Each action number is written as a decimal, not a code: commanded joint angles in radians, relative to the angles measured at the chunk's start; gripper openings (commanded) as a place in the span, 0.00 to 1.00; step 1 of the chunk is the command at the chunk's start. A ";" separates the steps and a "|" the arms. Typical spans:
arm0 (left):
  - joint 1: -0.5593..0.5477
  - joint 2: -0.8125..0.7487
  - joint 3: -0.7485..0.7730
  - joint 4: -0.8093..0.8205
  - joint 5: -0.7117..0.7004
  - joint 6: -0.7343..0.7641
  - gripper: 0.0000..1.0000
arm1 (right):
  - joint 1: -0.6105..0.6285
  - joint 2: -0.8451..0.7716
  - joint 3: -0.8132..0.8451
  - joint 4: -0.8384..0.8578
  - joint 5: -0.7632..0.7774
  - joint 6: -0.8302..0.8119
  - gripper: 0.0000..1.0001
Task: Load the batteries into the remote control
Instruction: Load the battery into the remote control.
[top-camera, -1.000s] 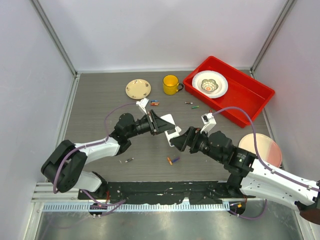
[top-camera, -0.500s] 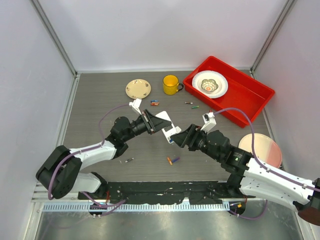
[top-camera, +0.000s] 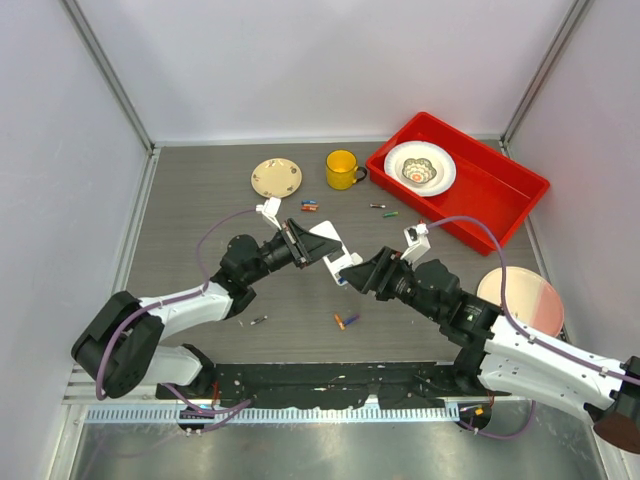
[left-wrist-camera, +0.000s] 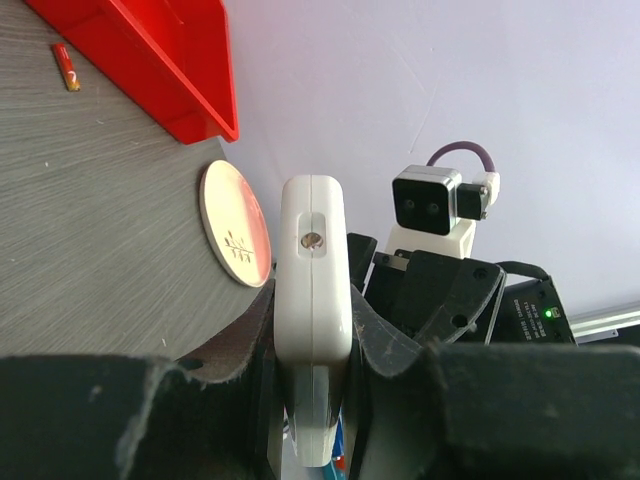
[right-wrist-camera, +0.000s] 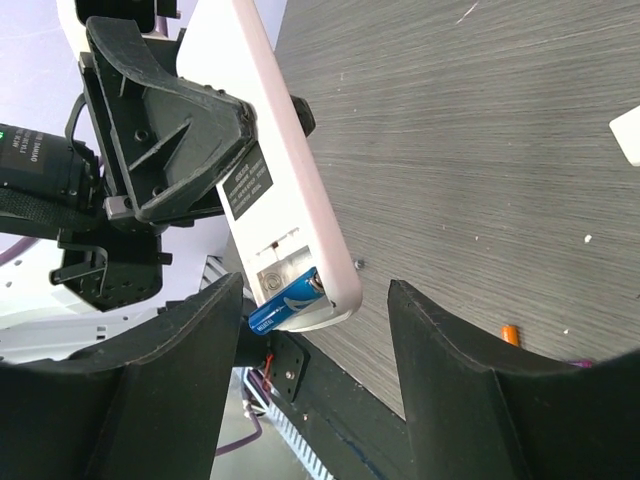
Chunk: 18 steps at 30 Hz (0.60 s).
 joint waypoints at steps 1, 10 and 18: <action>-0.003 -0.037 -0.008 0.080 -0.020 -0.001 0.00 | -0.018 -0.017 -0.031 0.114 -0.039 0.030 0.64; -0.003 -0.036 -0.006 0.092 -0.025 -0.007 0.00 | -0.039 0.012 -0.049 0.196 -0.119 0.045 0.60; -0.003 -0.039 -0.011 0.089 -0.023 -0.007 0.00 | -0.047 0.015 -0.049 0.219 -0.171 0.033 0.64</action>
